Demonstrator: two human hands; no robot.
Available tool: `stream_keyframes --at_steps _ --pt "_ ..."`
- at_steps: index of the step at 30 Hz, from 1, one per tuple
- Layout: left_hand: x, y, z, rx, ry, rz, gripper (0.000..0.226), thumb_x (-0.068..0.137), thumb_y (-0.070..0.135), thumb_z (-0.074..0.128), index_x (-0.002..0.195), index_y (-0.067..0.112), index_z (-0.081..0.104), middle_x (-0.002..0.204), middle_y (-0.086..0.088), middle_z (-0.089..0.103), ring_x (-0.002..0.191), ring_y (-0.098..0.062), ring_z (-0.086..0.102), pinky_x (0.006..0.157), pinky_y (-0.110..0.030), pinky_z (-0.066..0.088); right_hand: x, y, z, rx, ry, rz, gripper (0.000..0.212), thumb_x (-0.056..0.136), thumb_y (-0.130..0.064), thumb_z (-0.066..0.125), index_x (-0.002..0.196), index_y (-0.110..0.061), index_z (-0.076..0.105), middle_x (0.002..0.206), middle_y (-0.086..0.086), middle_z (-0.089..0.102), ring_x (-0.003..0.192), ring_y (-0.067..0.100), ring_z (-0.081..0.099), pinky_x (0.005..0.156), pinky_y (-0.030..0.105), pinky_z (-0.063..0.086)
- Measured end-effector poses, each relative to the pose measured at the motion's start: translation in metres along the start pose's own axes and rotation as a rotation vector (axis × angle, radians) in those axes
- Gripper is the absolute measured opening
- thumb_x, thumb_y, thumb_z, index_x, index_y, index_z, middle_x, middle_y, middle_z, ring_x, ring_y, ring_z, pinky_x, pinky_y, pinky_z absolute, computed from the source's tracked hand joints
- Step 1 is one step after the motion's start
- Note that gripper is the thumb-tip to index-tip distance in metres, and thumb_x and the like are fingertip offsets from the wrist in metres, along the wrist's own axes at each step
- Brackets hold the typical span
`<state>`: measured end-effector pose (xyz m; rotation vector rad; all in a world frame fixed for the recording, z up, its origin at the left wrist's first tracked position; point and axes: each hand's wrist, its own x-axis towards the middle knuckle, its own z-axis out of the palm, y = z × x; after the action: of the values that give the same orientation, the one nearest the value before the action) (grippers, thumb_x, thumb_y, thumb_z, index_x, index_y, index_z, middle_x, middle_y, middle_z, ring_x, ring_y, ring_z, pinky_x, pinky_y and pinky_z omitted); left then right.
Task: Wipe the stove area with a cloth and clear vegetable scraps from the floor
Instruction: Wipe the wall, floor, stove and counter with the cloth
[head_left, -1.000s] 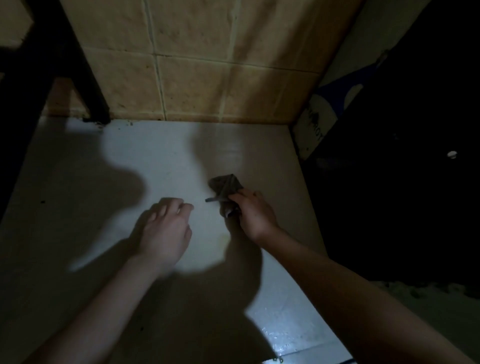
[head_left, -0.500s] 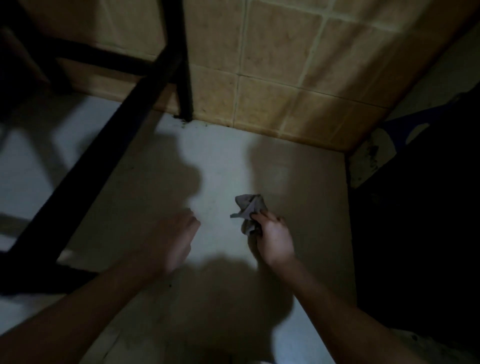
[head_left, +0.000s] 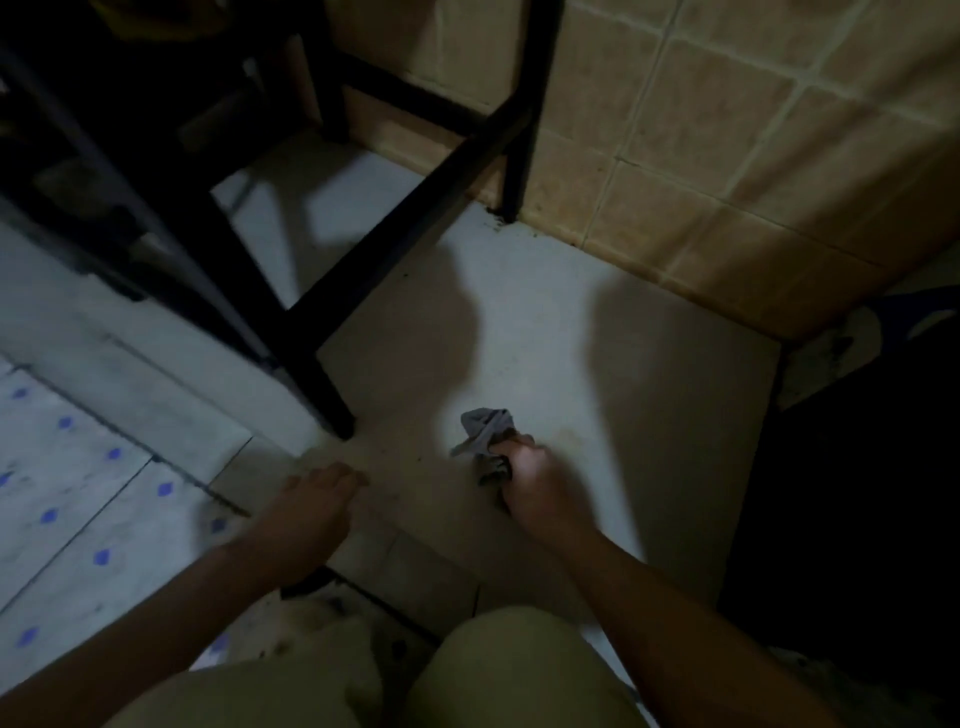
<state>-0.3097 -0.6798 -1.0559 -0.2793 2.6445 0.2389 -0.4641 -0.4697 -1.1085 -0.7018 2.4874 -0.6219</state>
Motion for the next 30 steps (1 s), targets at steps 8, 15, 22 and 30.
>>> stream_keyframes --at_steps 8,15,22,30 --pt "-0.061 -0.085 -0.016 0.063 0.029 -0.185 0.046 0.097 0.025 0.039 0.143 0.022 0.031 0.142 -0.001 0.040 0.123 -0.018 0.048 0.098 -0.028 0.040 -0.010 -0.072 0.016 -0.049 -0.236 -0.196 0.044 0.085 -0.004 0.051 0.125 -0.018 0.060 0.129 0.008 0.060 0.119 0.025 0.054 0.099 0.027 0.040" --pt "-0.094 -0.136 -0.039 0.021 0.159 -0.308 0.044 0.097 0.028 0.043 0.139 0.022 0.035 0.135 -0.002 0.043 0.116 -0.021 0.052 0.088 -0.031 0.043 0.003 -0.143 -0.003 -0.093 -0.321 -0.317 0.043 0.089 -0.001 0.049 0.128 -0.018 0.058 0.133 0.008 0.056 0.119 0.021 0.053 0.095 0.019 0.038" --pt "-0.131 -0.184 -0.046 -0.010 0.295 -0.481 0.042 0.096 0.030 0.045 0.137 0.023 0.037 0.136 -0.002 0.042 0.119 -0.023 0.049 0.092 -0.034 0.040 0.013 -0.240 0.046 -0.300 -0.393 -0.626 0.036 0.085 -0.002 0.052 0.117 -0.014 0.062 0.117 0.012 0.062 0.109 0.028 0.058 0.094 0.033 0.047" --pt "-0.206 -0.239 -0.047 -0.145 0.320 -0.784 0.040 0.094 0.027 0.045 0.134 0.022 0.039 0.135 -0.005 0.043 0.121 -0.026 0.048 0.096 -0.037 0.040 0.013 -0.354 0.086 -0.242 -0.269 -0.792 0.022 0.086 0.000 0.049 0.101 -0.011 0.061 0.099 0.012 0.061 0.091 0.031 0.058 0.074 0.030 0.041"
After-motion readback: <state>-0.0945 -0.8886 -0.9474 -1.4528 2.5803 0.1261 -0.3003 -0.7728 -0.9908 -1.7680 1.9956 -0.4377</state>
